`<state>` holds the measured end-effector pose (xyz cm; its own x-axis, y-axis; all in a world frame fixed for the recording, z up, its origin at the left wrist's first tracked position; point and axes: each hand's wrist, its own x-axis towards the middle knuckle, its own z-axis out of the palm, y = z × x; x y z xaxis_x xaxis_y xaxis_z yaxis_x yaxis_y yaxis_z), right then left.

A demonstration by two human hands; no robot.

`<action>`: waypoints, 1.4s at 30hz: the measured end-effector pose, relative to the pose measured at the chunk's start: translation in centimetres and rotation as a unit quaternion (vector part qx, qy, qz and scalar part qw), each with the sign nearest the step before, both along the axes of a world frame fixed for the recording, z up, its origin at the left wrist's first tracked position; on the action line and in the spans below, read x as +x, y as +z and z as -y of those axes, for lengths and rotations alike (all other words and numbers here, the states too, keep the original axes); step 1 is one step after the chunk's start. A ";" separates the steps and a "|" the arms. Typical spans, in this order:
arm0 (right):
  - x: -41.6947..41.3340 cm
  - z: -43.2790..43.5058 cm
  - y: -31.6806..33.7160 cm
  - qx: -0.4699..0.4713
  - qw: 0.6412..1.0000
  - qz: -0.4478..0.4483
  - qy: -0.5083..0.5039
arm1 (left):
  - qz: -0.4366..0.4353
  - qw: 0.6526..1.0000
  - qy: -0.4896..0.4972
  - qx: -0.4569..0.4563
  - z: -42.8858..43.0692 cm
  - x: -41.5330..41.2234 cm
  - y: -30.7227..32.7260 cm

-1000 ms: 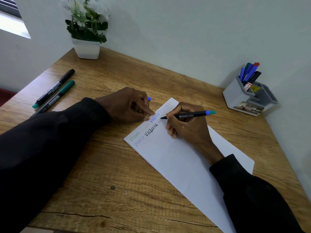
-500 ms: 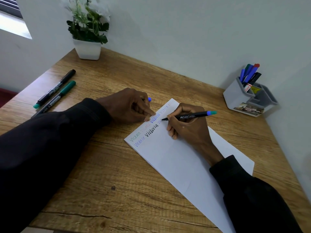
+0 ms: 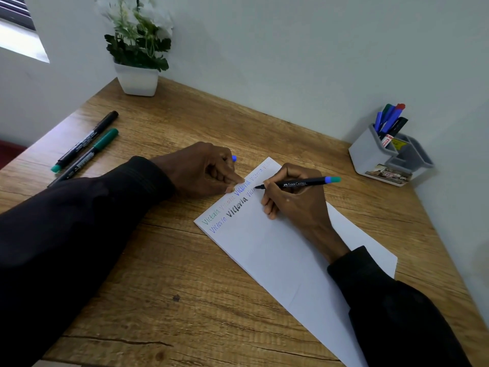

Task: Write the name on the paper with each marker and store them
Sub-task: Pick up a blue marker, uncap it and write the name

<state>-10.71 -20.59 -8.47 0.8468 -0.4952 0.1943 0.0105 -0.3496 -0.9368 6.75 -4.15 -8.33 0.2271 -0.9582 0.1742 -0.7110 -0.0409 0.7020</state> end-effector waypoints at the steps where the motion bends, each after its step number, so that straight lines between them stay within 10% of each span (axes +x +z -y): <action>1: 0.0 0.0 0.1 -0.002 1.000 -0.001 0.000 | 0.000 1.000 0.000 0.000 -0.1 0.0 0.1; 42: 0.3 0.1 0.2 0.026 0.998 -0.016 -0.046 | 0.027 1.000 -0.013 0.009 0.2 0.4 -0.1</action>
